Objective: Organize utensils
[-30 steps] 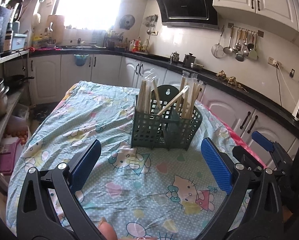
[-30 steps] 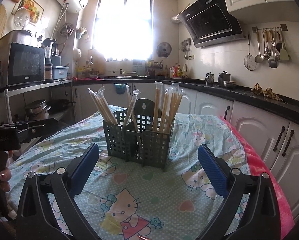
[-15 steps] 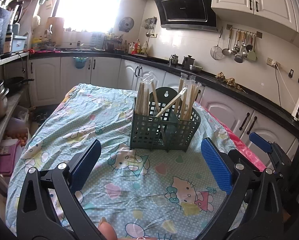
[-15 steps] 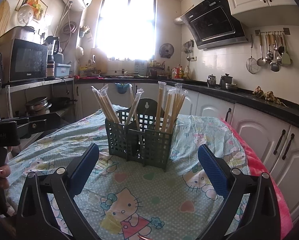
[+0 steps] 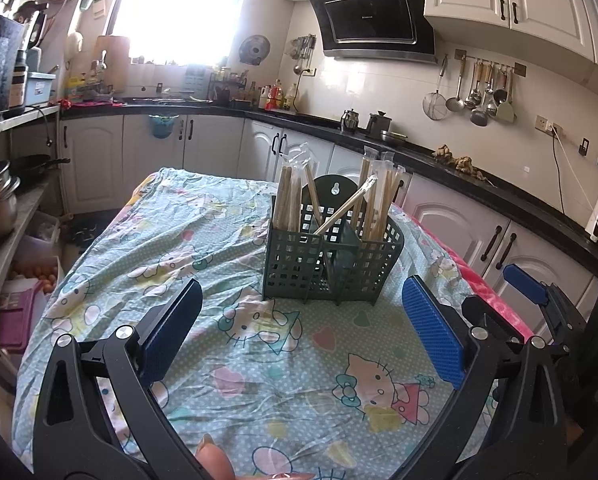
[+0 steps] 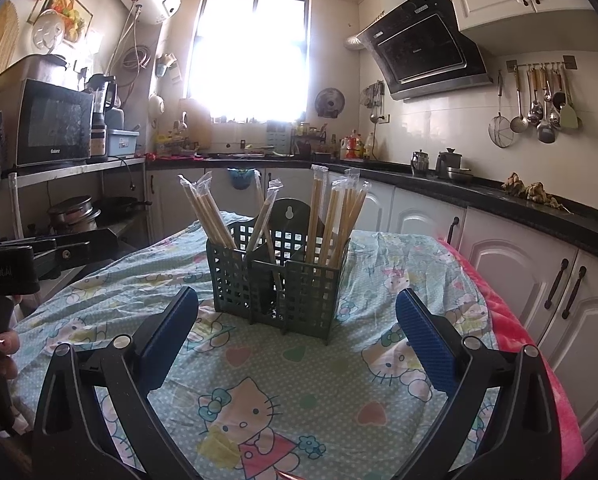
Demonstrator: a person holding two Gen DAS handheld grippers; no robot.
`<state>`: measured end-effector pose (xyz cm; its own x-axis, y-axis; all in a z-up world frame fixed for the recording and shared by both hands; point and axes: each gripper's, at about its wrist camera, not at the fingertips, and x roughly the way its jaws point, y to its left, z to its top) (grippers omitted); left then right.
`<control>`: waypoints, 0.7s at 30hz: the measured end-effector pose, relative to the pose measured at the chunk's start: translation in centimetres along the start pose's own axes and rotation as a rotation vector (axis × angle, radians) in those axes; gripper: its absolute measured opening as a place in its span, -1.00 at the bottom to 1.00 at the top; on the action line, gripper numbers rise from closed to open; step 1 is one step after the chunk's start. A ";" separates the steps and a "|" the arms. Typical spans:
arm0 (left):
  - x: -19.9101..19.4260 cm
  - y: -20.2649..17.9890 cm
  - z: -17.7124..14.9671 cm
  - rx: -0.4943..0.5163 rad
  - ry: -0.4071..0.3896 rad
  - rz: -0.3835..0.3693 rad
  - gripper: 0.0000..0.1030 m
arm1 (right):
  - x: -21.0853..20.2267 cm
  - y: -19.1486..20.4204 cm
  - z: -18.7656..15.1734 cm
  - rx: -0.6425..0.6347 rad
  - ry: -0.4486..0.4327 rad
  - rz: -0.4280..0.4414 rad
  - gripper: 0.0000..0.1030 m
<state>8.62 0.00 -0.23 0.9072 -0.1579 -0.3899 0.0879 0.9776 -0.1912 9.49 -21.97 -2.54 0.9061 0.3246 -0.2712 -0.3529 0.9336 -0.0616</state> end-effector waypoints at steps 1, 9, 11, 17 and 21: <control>0.0 0.0 0.0 0.000 0.000 0.001 0.79 | 0.0 0.0 0.0 0.000 0.000 0.001 0.87; 0.0 0.1 0.1 -0.003 -0.001 -0.002 0.79 | 0.0 0.0 0.0 -0.001 -0.001 -0.001 0.87; 0.0 0.1 0.1 -0.002 -0.002 -0.002 0.79 | -0.1 0.0 0.0 -0.003 -0.005 -0.002 0.87; 0.0 0.0 0.2 0.001 -0.006 -0.001 0.79 | -0.2 -0.1 0.2 -0.006 -0.005 -0.002 0.87; 0.0 0.0 0.2 0.000 -0.006 0.000 0.79 | -0.3 -0.1 0.2 -0.007 -0.006 0.000 0.87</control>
<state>8.67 0.02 -0.05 0.9098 -0.1571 -0.3841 0.0881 0.9776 -0.1911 9.31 -22.07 -2.23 0.9075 0.3259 -0.2650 -0.3549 0.9324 -0.0686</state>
